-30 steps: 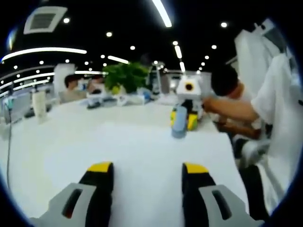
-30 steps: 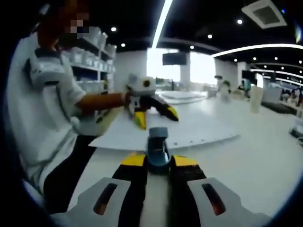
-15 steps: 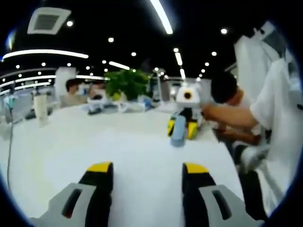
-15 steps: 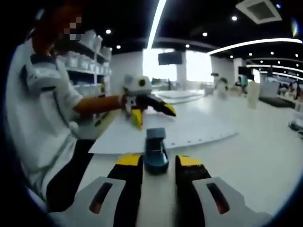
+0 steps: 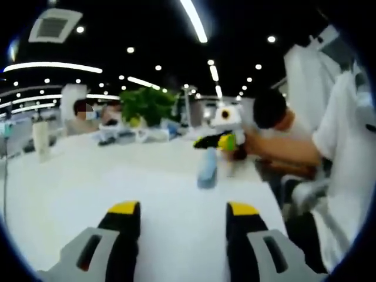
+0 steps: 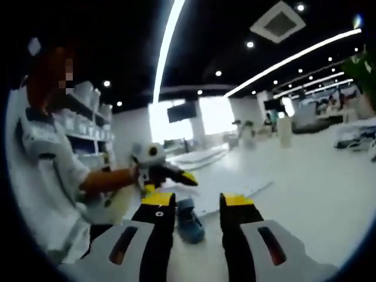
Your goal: Pick up the paper insert the paper into the punch align the paper edges press the punch to punch holes
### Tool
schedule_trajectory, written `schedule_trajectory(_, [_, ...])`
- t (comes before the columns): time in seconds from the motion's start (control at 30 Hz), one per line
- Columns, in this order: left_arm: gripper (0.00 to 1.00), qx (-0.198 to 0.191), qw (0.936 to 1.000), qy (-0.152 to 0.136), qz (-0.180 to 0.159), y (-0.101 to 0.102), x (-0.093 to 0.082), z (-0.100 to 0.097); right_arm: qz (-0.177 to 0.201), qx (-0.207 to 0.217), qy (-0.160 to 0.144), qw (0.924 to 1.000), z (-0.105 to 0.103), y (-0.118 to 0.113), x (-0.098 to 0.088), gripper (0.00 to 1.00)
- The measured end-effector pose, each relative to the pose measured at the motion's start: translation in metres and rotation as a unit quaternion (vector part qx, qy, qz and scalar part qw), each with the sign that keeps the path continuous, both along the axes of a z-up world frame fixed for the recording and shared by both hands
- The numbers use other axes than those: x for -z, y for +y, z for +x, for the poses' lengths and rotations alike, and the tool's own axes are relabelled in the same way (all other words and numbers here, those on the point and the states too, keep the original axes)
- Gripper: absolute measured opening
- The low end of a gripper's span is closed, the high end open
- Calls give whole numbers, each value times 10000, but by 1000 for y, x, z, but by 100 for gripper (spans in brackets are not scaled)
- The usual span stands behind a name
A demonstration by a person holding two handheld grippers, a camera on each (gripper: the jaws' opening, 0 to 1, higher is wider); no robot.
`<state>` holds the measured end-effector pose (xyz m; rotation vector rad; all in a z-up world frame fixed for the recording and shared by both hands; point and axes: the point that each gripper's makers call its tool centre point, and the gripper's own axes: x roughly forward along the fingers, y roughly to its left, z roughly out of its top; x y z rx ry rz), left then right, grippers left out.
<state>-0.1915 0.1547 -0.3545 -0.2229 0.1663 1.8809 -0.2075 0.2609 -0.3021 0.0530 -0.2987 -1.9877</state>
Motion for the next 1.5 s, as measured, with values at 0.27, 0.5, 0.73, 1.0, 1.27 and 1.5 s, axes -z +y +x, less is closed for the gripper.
schedule_trajectory(0.27, [59,209,9997,102,-51,21,-7,1,-332,459,-358,9978,-11,16,1,27])
schedule_trajectory(0.5, [52,525,9982,249,-165,54,-17,3,-384,638,-302,9968,-14,19,0,28])
schedule_trajectory(0.73, [53,795,9960,230,-337,87,-10,0,-521,710,-330,9956,-17,24,-3,29])
schedule_trajectory(1.0, [50,930,9947,64,-427,108,8,-1,-655,749,-335,9945,-18,26,-6,29])
schedule_trajectory(1.27, [43,891,9959,-32,-164,109,8,-3,-551,787,-205,9952,-18,25,-6,28])
schedule_trajectory(1.5, [42,821,9965,1,-160,110,12,-4,-434,791,-155,9958,-17,23,-4,28])
